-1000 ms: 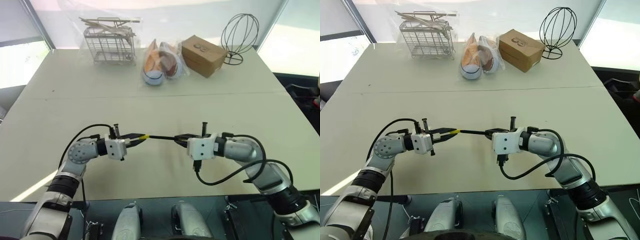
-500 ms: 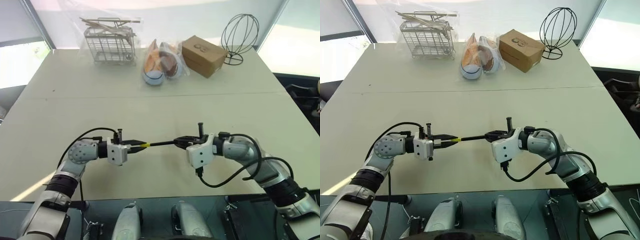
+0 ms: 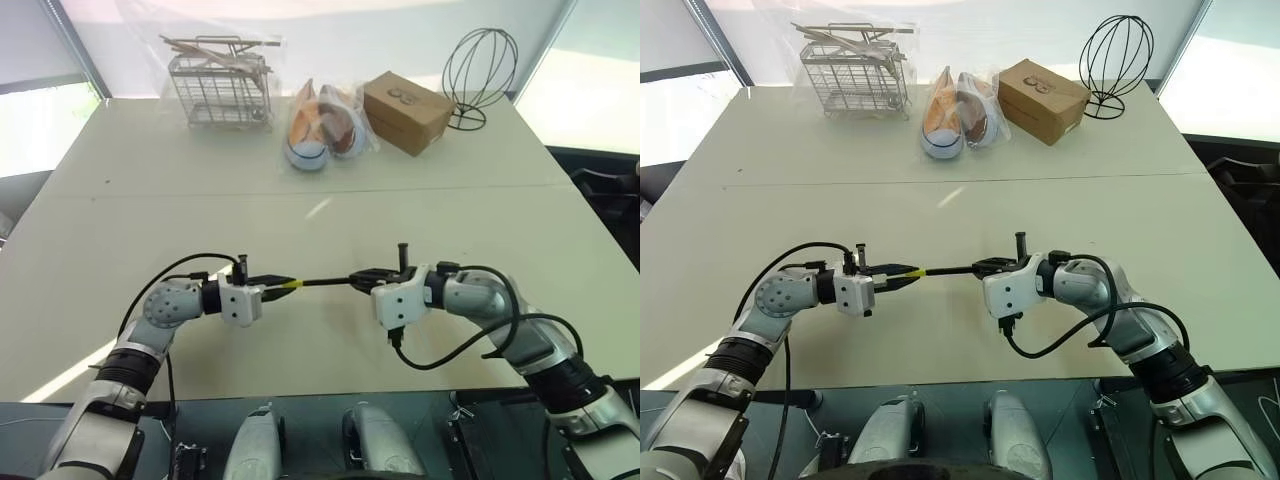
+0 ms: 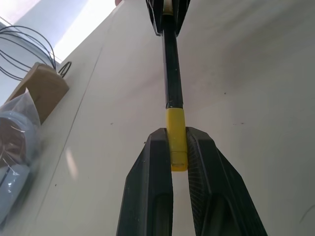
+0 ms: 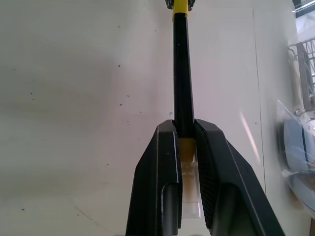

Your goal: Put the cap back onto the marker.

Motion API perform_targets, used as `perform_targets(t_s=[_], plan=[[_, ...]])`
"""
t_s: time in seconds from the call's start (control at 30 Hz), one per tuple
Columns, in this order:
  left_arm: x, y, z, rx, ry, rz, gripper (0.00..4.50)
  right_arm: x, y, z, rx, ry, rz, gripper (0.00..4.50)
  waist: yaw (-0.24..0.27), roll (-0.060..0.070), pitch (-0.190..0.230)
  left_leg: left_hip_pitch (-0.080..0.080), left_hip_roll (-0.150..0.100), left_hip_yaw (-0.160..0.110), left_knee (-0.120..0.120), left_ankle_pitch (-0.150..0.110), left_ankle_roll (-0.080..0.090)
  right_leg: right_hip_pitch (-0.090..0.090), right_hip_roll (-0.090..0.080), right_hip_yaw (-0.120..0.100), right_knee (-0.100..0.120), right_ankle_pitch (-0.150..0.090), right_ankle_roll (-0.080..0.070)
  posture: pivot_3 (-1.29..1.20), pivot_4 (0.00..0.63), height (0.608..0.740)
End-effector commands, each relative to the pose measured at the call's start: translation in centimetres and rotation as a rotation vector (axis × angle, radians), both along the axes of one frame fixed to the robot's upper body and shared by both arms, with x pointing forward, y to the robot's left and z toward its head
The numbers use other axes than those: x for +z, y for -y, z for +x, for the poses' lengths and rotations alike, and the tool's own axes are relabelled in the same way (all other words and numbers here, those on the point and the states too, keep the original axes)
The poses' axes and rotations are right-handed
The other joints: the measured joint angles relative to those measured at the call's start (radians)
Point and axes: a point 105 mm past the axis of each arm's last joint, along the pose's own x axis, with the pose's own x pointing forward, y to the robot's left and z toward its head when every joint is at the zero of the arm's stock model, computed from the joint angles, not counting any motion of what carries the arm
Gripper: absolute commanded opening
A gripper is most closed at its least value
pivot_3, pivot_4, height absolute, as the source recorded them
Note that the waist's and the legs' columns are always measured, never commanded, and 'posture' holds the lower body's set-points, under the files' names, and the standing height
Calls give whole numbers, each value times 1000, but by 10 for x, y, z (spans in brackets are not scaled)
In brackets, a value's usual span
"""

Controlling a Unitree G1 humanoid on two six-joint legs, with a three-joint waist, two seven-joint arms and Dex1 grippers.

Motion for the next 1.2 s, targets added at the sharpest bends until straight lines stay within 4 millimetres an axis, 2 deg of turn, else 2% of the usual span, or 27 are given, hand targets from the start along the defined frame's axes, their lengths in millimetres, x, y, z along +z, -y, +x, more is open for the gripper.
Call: perform_targets(t_s=[0.03, 0.27, 1.2], plan=[[40, 14, 5, -37, 170, -104, 54, -3, -10, -7, 47, -18, 6, 39, 0, 0, 0, 0, 0, 0, 0, 0, 0, 0, 0, 0, 0, 0, 0, 0, 150, 740], [44, 19, 6, -54, 200, -137, 54, 0, -12, -6, 53, -13, 29, 39, 0, 0, 0, 0, 0, 0, 1, 0, 0, 1, 0, 0, 0, 0, 0, 0, 150, 740], [38, 33, 5, -97, 167, -141, 54, 4, -23, -5, 114, 67, 4, 39, 0, 0, 0, 0, 0, 0, 1, 0, 0, 1, 0, 0, 0, 0, 0, 0, 150, 740]])
